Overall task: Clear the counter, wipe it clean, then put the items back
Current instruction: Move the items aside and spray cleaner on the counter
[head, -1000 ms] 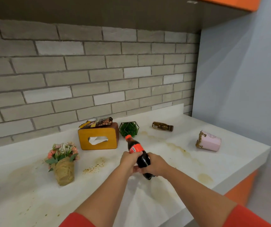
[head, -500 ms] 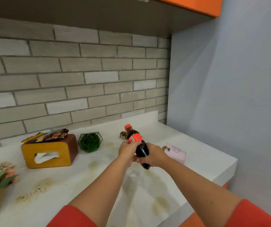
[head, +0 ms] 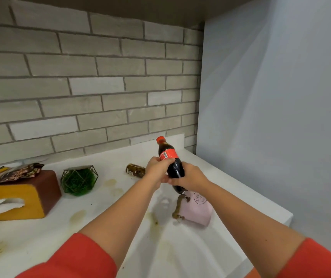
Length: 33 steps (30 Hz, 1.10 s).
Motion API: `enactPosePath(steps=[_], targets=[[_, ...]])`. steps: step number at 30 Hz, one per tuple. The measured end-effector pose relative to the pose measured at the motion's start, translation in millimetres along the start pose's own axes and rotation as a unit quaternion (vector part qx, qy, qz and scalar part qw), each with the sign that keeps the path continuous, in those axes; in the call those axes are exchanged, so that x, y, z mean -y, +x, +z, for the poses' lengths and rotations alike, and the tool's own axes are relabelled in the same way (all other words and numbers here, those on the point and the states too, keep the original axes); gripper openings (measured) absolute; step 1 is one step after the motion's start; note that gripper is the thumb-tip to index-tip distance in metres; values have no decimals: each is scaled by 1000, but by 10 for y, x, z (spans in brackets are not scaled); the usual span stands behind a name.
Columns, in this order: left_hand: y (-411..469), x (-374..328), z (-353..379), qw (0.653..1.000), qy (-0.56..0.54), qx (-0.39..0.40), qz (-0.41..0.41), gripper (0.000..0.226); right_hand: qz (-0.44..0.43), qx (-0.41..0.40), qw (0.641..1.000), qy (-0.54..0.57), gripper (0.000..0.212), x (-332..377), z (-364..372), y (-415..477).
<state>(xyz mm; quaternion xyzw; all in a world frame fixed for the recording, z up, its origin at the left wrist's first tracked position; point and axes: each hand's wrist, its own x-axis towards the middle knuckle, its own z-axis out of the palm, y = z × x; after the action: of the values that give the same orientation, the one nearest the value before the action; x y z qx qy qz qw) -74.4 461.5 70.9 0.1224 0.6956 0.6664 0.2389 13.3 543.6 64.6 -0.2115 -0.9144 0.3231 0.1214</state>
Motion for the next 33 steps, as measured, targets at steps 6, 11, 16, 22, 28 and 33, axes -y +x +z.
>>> enactPosePath(steps=[6, 11, 16, 22, 28, 33], targets=[[470, -93, 250, 1000, 20, 12, 1, 42, 14, -5, 1000, 3, 54, -240, -116, 470], [803, -84, 470, 1000, 19, 15, -1, 44, 16, 0, 1000, 21, 53, -498, -193, 826], [1168, -92, 714, 1000, 21, 1, 13, 51, 10, 8, 999, 30, 59, -782, -271, 1290], [1615, -126, 1061, 998, 52, -19, 24, 56, -7, 25, 999, 40, 64, -1193, -411, 1911], [2039, -169, 1304, 996, 74, -26, 31, 50, -16, 33, 998, 56, 65, -1487, -507, 2489], [2353, -275, 1441, 996, 84, -28, 18, 38, -46, 18, 996, 68, 63, -1672, -537, 2951]])
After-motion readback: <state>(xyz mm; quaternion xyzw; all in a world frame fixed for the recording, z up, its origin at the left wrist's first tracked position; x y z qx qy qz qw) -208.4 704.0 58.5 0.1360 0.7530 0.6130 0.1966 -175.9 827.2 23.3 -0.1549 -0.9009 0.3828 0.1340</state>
